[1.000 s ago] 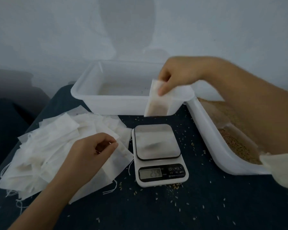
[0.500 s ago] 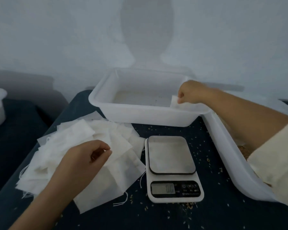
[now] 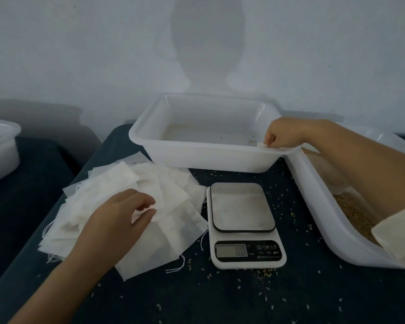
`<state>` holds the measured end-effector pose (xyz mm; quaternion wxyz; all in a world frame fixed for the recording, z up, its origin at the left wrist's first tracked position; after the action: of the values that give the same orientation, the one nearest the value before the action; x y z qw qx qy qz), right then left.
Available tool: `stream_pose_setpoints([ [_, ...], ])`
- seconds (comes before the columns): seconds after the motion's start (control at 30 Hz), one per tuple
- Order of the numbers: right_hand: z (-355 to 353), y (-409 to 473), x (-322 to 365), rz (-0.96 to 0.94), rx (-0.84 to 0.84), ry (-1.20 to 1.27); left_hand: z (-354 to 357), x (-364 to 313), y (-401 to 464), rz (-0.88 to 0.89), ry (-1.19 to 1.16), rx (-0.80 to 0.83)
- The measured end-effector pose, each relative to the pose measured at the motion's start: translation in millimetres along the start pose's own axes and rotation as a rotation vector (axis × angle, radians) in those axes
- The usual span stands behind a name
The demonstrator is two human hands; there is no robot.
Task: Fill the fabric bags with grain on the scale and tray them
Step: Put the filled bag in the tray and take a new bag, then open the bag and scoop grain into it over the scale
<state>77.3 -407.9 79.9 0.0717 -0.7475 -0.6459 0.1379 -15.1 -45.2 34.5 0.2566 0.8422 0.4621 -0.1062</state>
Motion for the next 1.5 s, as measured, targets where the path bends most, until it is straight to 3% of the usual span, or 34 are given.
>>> stream_pose_setpoints([
  [0.1,-6.6,-9.5,3.7,0.034,0.042,-0.042,0.1,1.8,0.0,0.075,0.159,0.002],
  [0.2,-32.5,-26.8,30.8,-0.031,-0.167,-0.068,1.4,8.3,5.8,0.111,0.291,0.036],
  [0.27,-40.2,-44.0,69.9,-0.173,-0.288,0.071,10.1,14.7,11.7,0.085,0.306,0.126],
  [0.33,-26.8,-57.7,116.4,-0.307,-0.218,0.246,19.9,19.3,17.6,0.077,0.29,0.191],
  [0.4,3.9,-59.0,156.8,-0.345,-0.024,0.375,28.0,20.9,20.7,0.074,0.278,0.215],
  [0.5,51.5,-44.6,189.9,-0.233,0.236,0.585,28.3,21.0,22.5,0.083,0.255,0.166],
  [0.57,70.2,-36.7,199.0,-0.152,0.32,0.77,24.9,21.8,23.6,0.076,0.214,0.122],
  [0.77,72.7,-25.2,198.1,-0.066,0.307,1.038,22.3,28.8,19.5,0.053,0.145,0.073],
  [1.0,41.0,-42.5,161.9,-0.133,0.218,1.095,25.8,34.3,18.6,-0.005,0.19,0.065],
  [1.07,31.1,-52.6,155.3,-0.194,0.175,1.07,17.5,22.8,21.9,-0.018,0.118,-0.045],
  [1.13,21.9,-62.8,153.5,-0.259,0.156,1.04,9.3,6.7,33.5,-0.008,-0.102,-0.121],
  [1.23,14.2,-72.3,155.4,-0.3,0.139,1.036,14.2,-8.4,57.5,-0.081,-0.419,-0.036],
  [1.37,12.3,-76.0,157.7,-0.3,0.067,1.042,14.0,-8.3,69.2,-0.141,-0.548,-0.073],
  [1.5,9.3,-76.0,165.0,-0.298,0.087,1.117,-0.4,9.7,59.6,-0.168,-0.453,-0.036],
])
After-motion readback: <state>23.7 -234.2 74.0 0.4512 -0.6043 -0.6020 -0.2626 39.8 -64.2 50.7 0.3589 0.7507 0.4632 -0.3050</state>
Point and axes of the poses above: each hand's wrist, its own y-axis towards the middle knuckle, its own z-axis out of the palm, x = y × z, the point moved 6 cm from there along y, towards the middle knuckle, and after that the axes turned 6 degrees about z, right-handed, at the moved point
